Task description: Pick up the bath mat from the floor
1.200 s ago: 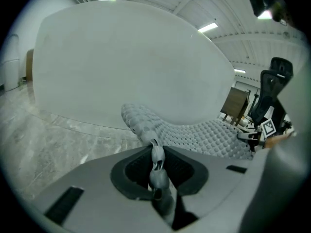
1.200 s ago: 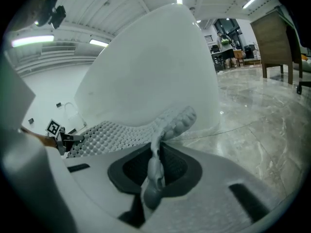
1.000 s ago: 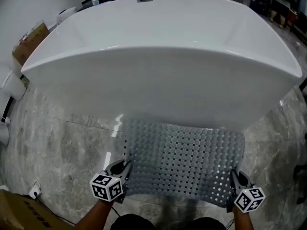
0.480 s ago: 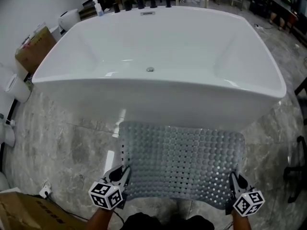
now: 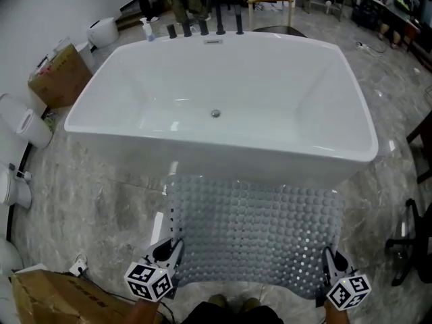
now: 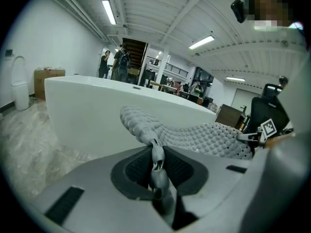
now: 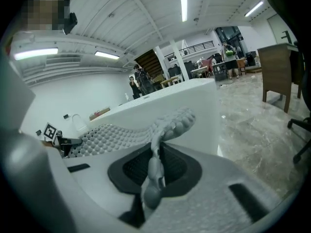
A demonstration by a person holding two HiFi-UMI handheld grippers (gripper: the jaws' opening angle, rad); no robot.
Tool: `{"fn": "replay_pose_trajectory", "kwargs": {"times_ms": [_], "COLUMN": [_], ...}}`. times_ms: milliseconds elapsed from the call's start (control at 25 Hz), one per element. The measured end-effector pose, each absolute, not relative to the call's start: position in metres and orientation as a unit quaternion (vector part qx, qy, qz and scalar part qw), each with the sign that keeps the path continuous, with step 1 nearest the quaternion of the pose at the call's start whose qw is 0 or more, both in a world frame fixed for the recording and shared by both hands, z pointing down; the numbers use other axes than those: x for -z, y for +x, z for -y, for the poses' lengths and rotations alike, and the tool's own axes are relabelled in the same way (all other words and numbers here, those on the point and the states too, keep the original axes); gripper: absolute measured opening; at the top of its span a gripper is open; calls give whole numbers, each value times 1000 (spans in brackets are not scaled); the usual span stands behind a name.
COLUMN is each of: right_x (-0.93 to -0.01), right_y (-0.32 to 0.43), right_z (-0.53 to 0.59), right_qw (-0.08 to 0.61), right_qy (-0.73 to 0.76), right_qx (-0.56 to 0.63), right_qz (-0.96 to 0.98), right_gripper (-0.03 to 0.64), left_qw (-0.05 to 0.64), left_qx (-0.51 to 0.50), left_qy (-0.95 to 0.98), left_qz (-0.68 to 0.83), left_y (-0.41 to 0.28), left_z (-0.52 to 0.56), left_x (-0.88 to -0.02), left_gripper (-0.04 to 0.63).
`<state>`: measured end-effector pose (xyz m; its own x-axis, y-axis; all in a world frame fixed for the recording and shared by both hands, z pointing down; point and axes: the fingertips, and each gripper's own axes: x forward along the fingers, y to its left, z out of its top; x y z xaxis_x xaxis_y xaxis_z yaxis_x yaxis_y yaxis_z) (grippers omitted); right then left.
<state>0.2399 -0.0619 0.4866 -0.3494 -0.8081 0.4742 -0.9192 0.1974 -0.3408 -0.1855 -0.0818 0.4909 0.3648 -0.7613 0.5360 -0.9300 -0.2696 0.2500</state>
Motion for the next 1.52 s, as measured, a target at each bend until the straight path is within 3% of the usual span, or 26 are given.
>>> {"fn": "replay_pose_trajectory", "kwargs": {"times_ms": [960,1520], "right_x": [-181,-86], "right_y": [237,242], "right_z": [26,-33], "right_qw": [30,-29], "right_qy": [570,570], "right_qx": [-240,-214], "right_qz": [785,792], "right_gripper": [41,41], "left_qw": [212,190], "left_qx": [-105,-65], "left_qy": [810,839], "left_qz": [536,505], "left_y": [-185,-200], "left_z": [56,-4], "left_x": [-191,-77], "left_gripper": [61,61]}}
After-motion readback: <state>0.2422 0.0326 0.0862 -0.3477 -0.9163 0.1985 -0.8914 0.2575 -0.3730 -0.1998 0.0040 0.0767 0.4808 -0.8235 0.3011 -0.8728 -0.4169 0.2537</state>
